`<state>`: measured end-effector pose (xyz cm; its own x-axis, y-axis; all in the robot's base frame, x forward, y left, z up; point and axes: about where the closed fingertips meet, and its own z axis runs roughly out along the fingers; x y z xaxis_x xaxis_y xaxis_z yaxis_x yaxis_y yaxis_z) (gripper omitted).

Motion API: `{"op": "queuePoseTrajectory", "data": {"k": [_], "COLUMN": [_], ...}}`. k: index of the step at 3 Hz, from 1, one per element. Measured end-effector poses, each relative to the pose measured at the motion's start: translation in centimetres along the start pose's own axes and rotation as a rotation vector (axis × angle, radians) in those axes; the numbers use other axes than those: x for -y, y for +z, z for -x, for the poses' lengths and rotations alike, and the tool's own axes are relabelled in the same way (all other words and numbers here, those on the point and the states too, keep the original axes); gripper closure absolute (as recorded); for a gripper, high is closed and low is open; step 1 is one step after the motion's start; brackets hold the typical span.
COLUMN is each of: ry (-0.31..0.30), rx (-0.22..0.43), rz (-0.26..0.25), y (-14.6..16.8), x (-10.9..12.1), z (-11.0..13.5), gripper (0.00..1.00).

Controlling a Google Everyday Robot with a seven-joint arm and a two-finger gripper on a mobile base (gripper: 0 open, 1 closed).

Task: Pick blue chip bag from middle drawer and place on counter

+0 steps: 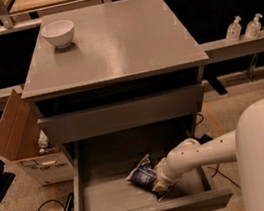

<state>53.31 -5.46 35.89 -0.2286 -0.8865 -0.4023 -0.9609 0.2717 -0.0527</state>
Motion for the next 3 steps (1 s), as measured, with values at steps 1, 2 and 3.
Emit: {"op": "queuePoseTrajectory", "data": {"k": [1,2,3], "ry": [0.0,0.0,0.0], "rx": [0.0,0.0,0.0], "rz": [0.0,0.0,0.0], "y": [0.0,0.0,0.0], "x": [0.0,0.0,0.0], "z": [0.0,0.0,0.0], "gripper": [1.0,1.0,1.0]}}
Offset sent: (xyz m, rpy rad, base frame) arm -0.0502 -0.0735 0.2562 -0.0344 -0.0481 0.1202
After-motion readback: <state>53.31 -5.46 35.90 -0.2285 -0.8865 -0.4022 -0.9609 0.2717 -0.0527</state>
